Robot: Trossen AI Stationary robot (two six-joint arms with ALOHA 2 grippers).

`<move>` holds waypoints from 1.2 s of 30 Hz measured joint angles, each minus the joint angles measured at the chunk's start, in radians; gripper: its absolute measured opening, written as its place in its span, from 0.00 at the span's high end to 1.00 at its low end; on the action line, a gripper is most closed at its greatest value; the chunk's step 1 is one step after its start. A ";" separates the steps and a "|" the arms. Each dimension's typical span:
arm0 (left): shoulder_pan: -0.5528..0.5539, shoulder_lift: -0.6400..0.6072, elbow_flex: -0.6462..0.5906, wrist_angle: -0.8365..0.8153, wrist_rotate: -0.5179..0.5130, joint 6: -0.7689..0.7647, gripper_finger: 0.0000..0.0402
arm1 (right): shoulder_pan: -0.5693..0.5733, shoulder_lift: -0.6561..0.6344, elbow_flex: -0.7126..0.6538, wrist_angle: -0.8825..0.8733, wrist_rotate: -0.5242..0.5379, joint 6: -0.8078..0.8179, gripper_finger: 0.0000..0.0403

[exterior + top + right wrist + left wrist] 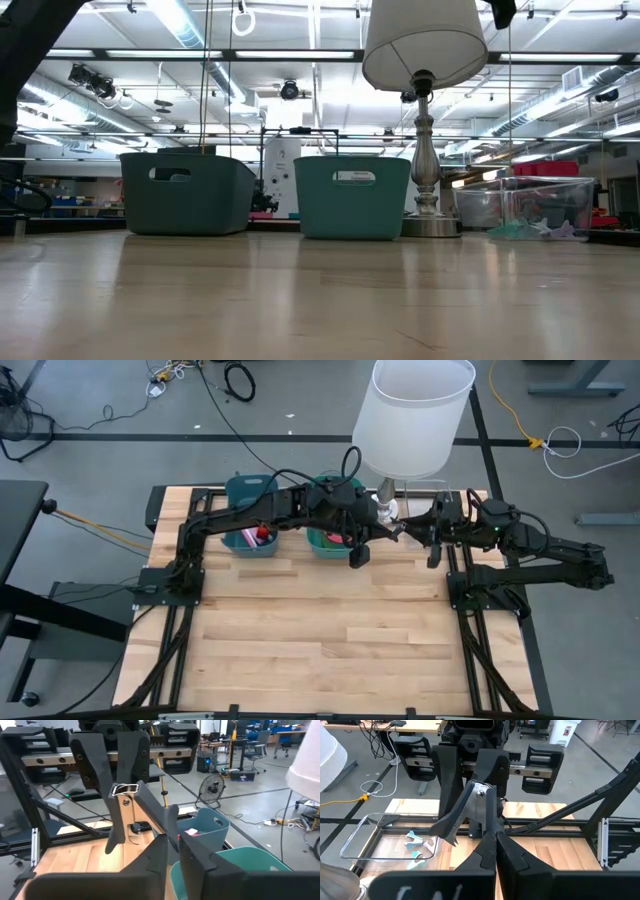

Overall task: Pick and place Stapler, Stapler remover, tape
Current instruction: Put the black staple remover into the transparent bin

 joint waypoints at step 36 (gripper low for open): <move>-0.011 -0.066 0.001 -0.164 -0.060 -0.017 0.48 | 0.000 -0.010 0.000 -0.020 -0.019 0.000 1.00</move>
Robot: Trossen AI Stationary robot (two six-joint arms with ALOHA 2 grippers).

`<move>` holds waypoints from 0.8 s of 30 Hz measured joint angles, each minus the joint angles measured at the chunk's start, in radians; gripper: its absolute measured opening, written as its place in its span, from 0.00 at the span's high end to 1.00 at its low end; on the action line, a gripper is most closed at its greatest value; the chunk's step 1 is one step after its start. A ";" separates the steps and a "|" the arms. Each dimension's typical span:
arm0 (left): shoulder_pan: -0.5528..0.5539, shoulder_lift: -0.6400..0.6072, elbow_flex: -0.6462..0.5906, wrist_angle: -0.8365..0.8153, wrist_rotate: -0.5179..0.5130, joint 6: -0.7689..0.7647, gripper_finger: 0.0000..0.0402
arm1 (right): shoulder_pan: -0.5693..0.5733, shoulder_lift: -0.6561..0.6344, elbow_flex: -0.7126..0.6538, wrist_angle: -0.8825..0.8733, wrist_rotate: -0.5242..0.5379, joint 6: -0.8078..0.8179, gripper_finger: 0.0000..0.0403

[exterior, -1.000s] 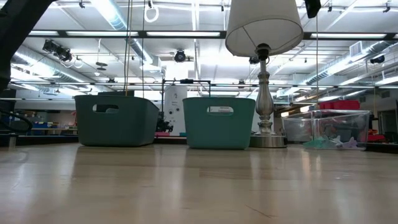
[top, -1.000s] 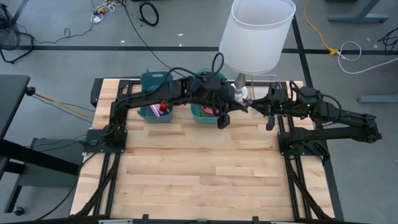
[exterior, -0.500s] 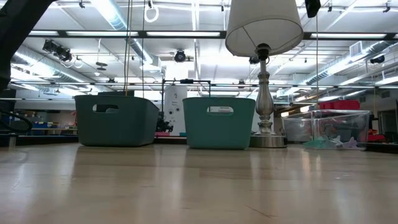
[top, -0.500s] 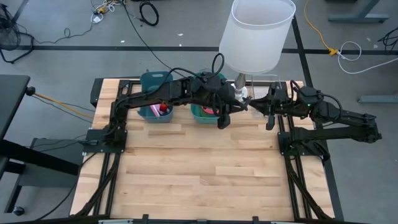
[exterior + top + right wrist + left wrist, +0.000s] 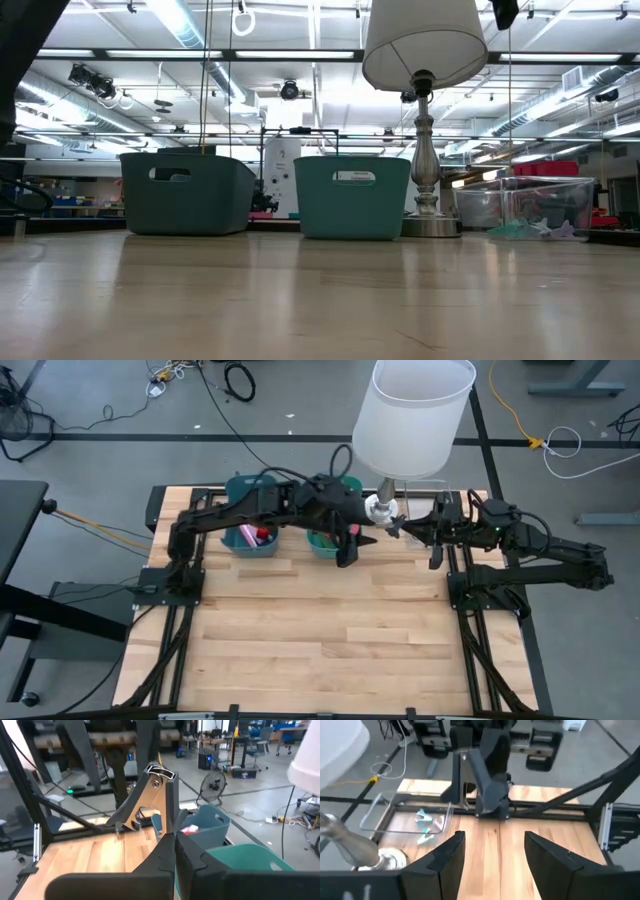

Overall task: Pick and place Stapler, Stapler remover, tape
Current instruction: Put the black staple remover into the transparent bin

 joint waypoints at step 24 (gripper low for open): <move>0.004 -0.094 0.000 -0.072 0.000 0.018 0.61 | -0.001 -0.035 0.000 -0.443 0.225 0.077 1.00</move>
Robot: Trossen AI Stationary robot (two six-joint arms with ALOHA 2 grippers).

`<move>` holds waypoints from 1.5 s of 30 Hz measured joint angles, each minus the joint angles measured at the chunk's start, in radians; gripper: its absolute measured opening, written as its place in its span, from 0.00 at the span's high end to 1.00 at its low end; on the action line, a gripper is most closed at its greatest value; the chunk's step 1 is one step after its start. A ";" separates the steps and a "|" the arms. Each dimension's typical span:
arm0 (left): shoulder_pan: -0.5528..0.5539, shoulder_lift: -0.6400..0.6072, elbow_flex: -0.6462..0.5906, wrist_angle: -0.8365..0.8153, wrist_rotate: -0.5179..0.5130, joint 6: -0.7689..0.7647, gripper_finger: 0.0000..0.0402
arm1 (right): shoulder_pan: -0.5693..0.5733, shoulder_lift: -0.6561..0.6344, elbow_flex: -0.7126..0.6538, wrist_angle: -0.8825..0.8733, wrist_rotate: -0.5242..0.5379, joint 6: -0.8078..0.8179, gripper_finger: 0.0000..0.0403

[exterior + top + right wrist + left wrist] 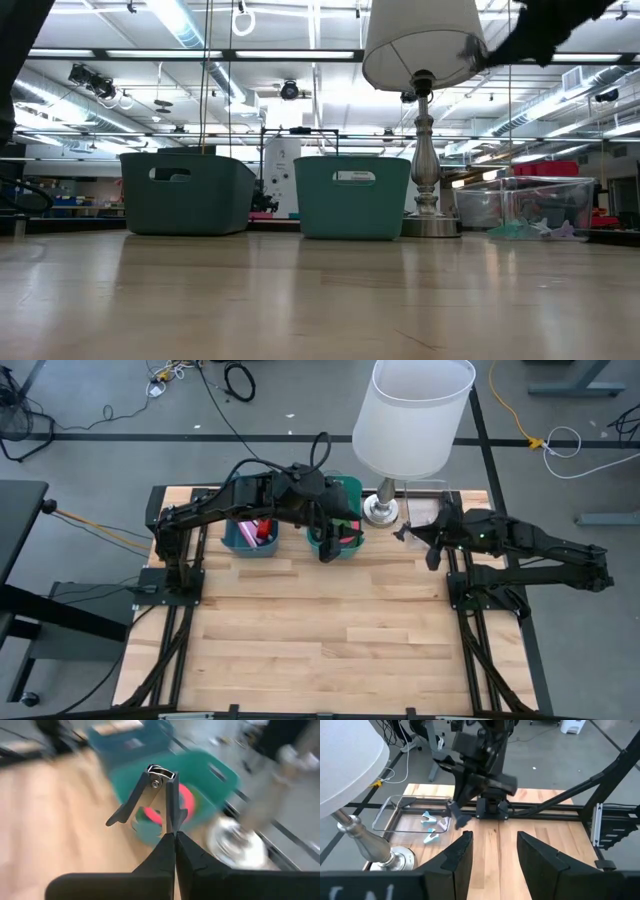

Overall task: Pick and place Stapler, Stapler remover, tape
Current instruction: Put the black staple remover into the transparent bin

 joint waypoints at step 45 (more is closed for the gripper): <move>-0.001 0.000 0.000 0.002 0.000 -0.009 0.61 | -0.335 0.177 0.000 -0.479 0.403 0.184 0.98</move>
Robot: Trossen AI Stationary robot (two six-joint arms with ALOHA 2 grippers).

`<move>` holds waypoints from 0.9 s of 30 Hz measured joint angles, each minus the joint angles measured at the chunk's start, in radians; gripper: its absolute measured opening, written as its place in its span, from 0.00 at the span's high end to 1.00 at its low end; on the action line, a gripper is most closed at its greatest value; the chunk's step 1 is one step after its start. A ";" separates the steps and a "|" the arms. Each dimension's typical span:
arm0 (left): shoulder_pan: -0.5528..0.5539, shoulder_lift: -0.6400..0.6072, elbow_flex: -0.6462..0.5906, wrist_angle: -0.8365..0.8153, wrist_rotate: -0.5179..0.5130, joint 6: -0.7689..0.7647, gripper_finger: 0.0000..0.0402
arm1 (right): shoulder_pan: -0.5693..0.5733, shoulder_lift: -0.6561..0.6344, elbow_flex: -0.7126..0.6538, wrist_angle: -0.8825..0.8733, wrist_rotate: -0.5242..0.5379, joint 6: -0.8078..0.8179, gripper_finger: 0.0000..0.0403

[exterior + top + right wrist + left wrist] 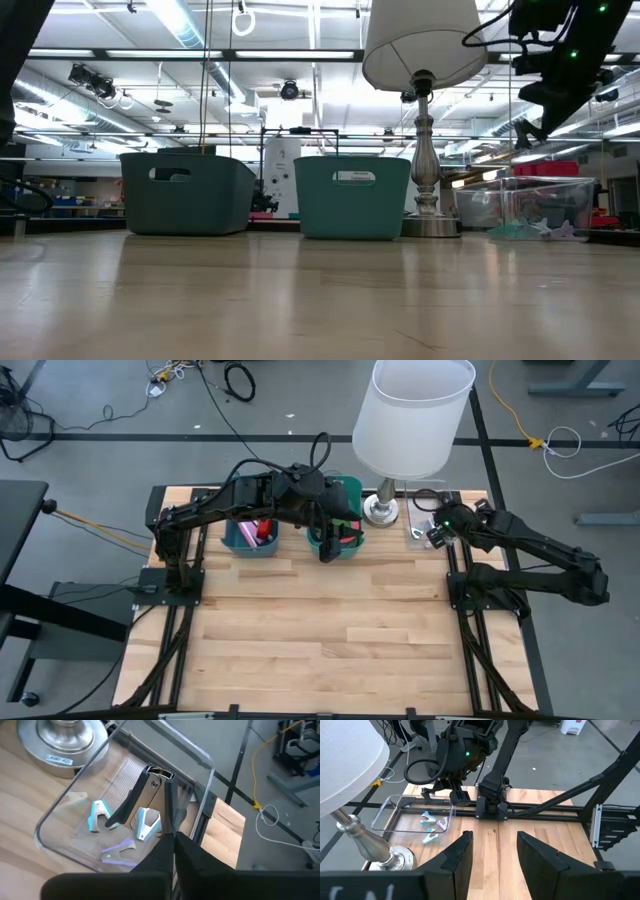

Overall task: Pick and place Stapler, Stapler remover, tape
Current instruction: Put the black staple remover into the transparent bin, then return to Home Position

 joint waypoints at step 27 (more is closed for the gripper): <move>0.000 0.000 0.000 0.003 0.000 0.009 0.61 | 0.019 0.000 0.000 0.202 -0.190 -0.082 0.60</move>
